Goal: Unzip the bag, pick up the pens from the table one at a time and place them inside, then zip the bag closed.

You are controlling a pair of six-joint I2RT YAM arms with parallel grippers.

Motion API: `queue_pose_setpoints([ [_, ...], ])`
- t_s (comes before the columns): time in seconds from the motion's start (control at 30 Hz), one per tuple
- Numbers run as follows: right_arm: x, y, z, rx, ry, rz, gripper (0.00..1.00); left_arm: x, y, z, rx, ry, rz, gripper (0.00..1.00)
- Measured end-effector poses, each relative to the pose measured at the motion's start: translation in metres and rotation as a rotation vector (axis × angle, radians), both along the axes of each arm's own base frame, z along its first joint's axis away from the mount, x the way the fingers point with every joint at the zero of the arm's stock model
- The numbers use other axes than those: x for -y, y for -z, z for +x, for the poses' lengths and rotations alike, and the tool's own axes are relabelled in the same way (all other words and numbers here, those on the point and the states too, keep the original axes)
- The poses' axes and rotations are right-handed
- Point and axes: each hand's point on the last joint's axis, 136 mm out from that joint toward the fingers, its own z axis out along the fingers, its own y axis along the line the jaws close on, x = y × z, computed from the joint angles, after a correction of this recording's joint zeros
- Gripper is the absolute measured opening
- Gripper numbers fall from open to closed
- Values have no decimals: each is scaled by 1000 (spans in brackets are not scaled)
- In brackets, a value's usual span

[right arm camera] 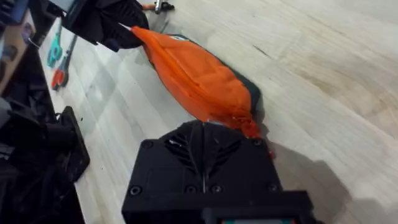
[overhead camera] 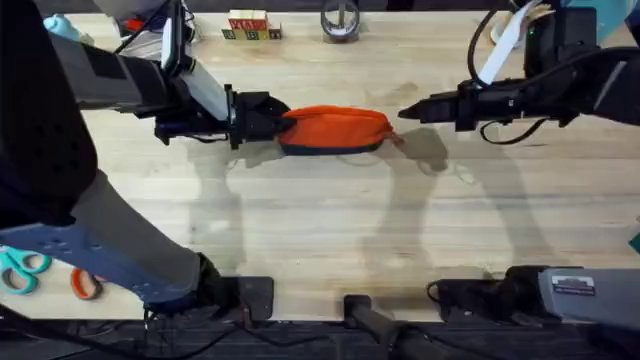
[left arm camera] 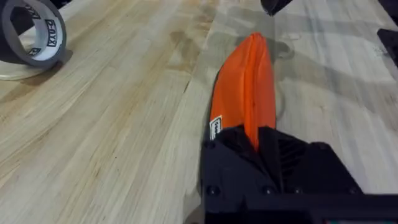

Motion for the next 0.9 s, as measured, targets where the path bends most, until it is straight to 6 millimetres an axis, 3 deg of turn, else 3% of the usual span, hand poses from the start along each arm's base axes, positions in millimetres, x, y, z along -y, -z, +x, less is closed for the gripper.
queue_pose_setpoints([
  [0.5,1,2,-7,-13,-13,-10,30,0,0,0,-2,0,0,42],
  [0.9,17,8,-12,-41,10,-23,30,0,0,0,-2,0,0,41],
])
